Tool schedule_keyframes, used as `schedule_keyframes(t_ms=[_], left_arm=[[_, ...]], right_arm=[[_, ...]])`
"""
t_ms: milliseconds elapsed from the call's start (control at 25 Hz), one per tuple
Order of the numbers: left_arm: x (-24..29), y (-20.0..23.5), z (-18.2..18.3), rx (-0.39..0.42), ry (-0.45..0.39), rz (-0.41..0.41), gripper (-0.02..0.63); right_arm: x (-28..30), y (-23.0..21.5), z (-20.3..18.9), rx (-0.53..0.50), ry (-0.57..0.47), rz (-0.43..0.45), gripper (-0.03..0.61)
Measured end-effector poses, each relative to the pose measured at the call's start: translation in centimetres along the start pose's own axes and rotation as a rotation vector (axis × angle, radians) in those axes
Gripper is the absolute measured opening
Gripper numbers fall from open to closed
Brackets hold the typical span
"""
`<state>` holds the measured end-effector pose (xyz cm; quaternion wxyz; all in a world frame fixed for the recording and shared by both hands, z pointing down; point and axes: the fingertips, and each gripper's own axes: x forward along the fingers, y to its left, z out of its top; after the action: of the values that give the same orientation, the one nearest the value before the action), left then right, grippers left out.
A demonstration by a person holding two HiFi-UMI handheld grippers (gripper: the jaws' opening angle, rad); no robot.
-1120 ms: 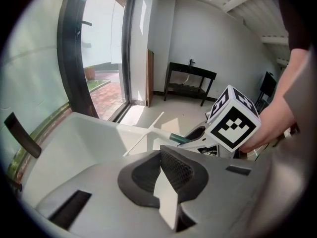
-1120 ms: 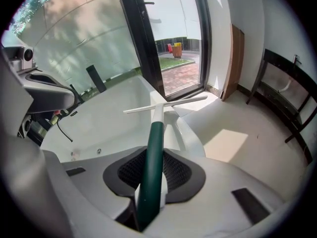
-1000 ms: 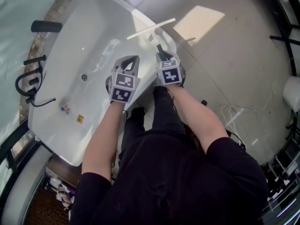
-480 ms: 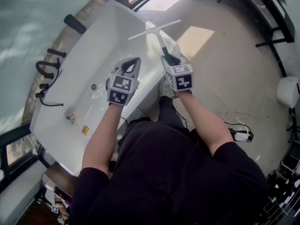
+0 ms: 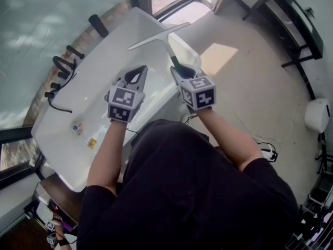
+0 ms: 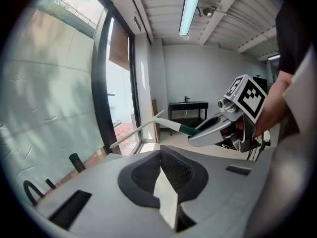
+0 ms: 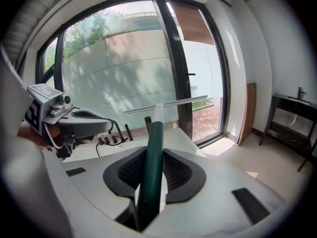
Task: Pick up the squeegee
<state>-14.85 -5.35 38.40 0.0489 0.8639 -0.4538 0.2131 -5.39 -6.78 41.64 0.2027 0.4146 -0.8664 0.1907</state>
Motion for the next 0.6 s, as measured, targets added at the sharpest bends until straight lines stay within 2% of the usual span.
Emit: schedule_keyframes(t_ms=[280, 600], left_arm=[[0.2, -2.6, 1.2, 0.001, 0.000, 0.031, 0.003], [1.5, -4.0, 1.5, 0.004, 0.019, 0.037, 0.002]], right_arm=[[-2.2, -0.5, 0.8, -0.029, -0.022, 0.053, 0.097], [-2.8, -2.0, 1.1, -0.041, -0.033, 0.066, 0.095]])
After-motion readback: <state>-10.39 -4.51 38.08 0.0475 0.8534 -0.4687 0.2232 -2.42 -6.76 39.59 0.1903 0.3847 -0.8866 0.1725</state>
